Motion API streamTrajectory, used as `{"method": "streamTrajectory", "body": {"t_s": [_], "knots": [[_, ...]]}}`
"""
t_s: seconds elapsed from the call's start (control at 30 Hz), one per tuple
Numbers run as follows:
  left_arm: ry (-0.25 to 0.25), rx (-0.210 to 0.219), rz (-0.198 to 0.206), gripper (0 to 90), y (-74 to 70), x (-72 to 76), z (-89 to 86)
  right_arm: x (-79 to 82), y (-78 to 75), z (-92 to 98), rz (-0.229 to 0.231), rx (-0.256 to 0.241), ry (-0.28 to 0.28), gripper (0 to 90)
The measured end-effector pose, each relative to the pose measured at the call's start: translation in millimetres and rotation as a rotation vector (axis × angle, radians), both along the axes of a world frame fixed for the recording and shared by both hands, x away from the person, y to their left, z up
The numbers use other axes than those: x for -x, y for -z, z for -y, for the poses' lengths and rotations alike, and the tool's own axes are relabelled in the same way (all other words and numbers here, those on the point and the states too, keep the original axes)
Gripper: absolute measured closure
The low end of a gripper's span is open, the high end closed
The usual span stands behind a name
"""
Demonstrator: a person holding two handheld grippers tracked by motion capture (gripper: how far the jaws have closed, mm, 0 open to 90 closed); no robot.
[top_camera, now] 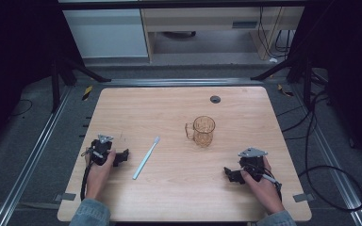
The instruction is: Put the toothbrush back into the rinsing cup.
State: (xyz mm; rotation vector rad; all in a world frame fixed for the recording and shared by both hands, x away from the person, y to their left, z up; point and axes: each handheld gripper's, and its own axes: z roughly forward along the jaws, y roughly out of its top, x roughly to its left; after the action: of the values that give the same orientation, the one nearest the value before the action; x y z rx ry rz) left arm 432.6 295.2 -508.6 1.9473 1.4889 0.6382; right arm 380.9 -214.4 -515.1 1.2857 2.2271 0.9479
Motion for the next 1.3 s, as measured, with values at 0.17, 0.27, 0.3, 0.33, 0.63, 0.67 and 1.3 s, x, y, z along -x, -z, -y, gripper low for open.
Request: {"method": "streamTrajectory", "body": {"t_s": [0.17,0.27,0.3,0.33,0.63,0.67,1.3], "knots": [[0.034,-0.031,-0.005,3.9,-16.5,5.7,6.0,-0.8,-0.8,-0.6,-0.012,-0.01,-0.001,0.3],[0.092,-0.065,-0.015,4.0,-38.4,10.7,17.1,-2.3,-0.1,-0.3,-0.001,0.0,-0.005,0.3],[0.114,-0.073,-0.029,3.9,-44.3,11.4,21.7,-2.2,-0.1,-0.5,-0.003,-0.002,-0.003,0.3],[0.133,-0.092,-0.046,3.7,-50.3,12.1,26.5,-2.4,0.0,-0.5,-0.001,-0.002,-0.004,0.3],[0.227,-0.164,-0.159,7.3,-95.0,15.5,60.2,-2.3,0.0,-0.4,-0.002,-0.001,-0.005,0.3],[0.234,-0.163,-0.168,7.0,-97.4,14.6,62.8,-2.3,-0.1,-0.4,-0.002,-0.001,-0.005,0.3],[0.377,-0.206,-0.289,16.9,-102.3,-2.2,112.9,-2.3,0.0,-0.5,-0.001,-0.002,0.001,0.3]]}}
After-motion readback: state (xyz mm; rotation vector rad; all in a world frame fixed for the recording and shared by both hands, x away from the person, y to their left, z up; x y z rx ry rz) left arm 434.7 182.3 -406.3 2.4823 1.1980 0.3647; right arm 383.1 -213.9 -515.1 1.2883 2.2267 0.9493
